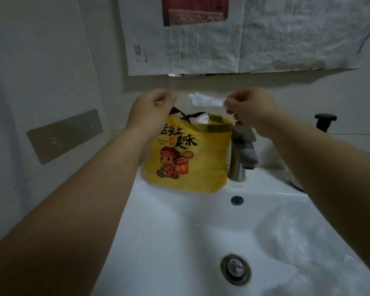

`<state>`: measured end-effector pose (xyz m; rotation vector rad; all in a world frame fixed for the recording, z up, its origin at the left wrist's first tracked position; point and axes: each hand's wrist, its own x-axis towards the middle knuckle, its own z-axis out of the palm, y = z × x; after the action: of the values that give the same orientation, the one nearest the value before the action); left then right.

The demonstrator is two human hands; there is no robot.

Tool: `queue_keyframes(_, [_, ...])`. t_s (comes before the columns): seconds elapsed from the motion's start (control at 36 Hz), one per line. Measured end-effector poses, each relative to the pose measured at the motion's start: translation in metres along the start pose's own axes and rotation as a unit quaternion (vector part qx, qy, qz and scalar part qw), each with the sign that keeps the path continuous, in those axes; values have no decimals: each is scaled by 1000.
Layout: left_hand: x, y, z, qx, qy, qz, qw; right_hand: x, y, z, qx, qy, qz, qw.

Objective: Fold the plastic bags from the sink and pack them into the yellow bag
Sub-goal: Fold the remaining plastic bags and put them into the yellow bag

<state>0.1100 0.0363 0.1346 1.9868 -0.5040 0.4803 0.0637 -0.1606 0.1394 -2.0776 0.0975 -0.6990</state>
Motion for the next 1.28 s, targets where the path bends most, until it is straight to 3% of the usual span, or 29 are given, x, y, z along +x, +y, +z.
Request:
queue_keyframes(0.11, [22,-16,5,157,-93,15,983,29,3,14,-56,-19,-40,997])
queue_keyframes(0.25, [34,-22,12,175,-118,35,977,52,0,39,-134,-104,-62,984])
queue_keyframes(0.39, [42,-27,10,110,-63,55,990,53,-8,61,-320,-256,-14,912])
queue_keyframes(0.53, [41,-30,13,67,-62,40,995,56,-9,68,-436,-312,41,843])
queue_keyframes(0.61, [40,-34,15,57,-53,19,997,55,-10,64,-409,-297,48,862])
queue_keyframes(0.78, [33,-33,11,31,-45,-15,998,48,-11,42,-237,-140,-25,961])
queue_keyframes(1.08, [-23,-3,14,-56,12,18,998,-27,-8,5,-152,12,-72,986])
queue_keyframes(1.28, [-97,1,60,-57,-73,-16,996,-105,35,-26,-115,18,-7,993])
